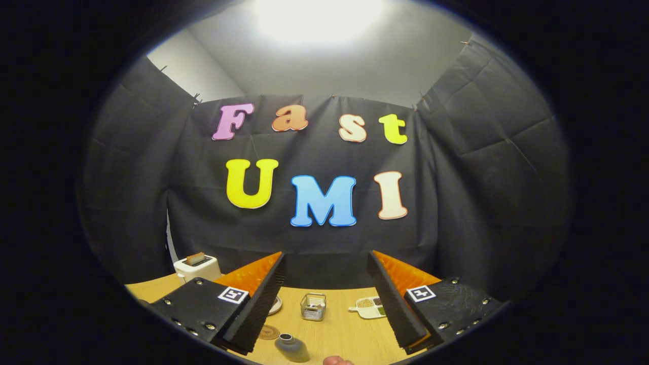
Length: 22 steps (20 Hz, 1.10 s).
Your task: Take the bottle from table, then pour the juice into the cup, finally place the bottle on the coaster
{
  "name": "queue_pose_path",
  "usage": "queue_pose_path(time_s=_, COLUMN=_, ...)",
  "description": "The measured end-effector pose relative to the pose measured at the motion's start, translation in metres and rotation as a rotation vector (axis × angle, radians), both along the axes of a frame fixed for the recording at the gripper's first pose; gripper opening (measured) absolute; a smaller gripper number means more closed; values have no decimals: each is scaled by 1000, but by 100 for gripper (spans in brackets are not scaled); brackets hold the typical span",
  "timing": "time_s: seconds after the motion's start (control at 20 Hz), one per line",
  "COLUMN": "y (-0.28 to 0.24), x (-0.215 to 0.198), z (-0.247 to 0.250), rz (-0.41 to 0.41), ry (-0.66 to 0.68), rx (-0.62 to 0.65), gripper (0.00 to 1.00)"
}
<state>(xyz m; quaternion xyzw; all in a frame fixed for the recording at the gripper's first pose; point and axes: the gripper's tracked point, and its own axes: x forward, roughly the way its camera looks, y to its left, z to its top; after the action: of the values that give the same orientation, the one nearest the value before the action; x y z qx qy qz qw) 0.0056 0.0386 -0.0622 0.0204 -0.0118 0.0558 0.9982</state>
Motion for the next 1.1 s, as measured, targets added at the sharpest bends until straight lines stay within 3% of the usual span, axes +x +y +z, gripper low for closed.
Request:
queue_pose_path(time_s=0.25, y=12, x=-6, z=-60, rz=28, ry=68, rx=64, gripper=98)
queue_pose_path(time_s=0.9, y=53, x=-11, z=-172, rz=116, ry=139, rx=-15, gripper=98)
queue_pose_path(time_s=1.1, y=59, x=-7, z=-206, rz=109, ry=166, rx=-28, gripper=98)
